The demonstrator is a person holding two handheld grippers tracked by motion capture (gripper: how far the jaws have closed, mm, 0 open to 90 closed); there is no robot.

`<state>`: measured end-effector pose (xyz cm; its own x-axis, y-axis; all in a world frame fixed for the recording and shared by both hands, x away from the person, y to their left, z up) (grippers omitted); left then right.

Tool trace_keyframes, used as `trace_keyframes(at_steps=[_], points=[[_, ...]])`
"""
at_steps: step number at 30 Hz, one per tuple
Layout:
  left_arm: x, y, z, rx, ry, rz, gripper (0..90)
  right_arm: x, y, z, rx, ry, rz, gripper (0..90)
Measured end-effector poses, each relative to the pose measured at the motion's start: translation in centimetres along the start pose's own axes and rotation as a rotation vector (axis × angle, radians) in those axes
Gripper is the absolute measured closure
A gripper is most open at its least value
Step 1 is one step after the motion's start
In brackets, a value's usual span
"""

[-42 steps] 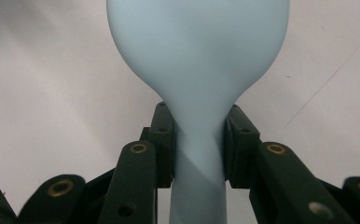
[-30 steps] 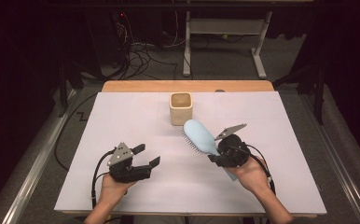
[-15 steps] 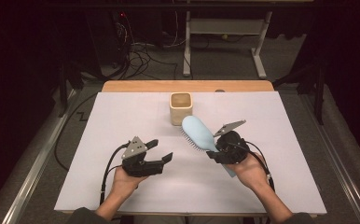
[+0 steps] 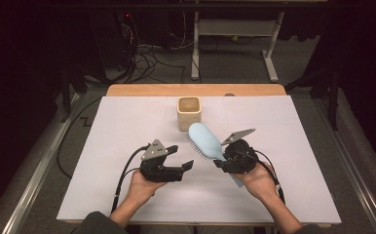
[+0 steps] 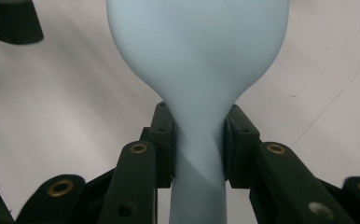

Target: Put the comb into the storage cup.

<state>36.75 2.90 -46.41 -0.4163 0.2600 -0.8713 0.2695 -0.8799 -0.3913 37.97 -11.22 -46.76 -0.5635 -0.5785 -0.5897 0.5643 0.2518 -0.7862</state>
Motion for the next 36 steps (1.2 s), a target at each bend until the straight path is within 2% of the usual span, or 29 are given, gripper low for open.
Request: trace_keyframes(at_steps=[10,15,20,36], points=[[-0.9,1.1,0.4,0.024,-0.013,0.002,21.3,-0.3,0.1,-0.6,-0.01,-0.014,0.008,70.3],[-1.4,1.6,0.7,0.054,-0.037,0.008,21.8,-0.2,0.2,-0.6,-0.011,-0.014,0.005,70.3],[-1.7,1.9,0.9,0.064,-0.045,0.006,21.9,-0.3,0.1,-0.7,-0.013,-0.018,0.009,70.3],[-2.2,1.9,0.9,0.058,-0.067,0.014,21.4,-0.8,0.1,-1.0,-0.017,-0.034,0.021,70.3]])
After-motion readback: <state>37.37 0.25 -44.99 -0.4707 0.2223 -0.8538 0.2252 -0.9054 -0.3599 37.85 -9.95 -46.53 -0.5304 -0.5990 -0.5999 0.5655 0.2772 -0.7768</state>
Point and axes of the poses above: each handheld gripper's, and its own axes: y roughly forward along the jaws, x roughly out of its underside, z roughly to its right, the point moved 10 cm from there along y, roughly forward along the jaws, and after that the axes turned 15 degrees about x, right-handed, at the moved point
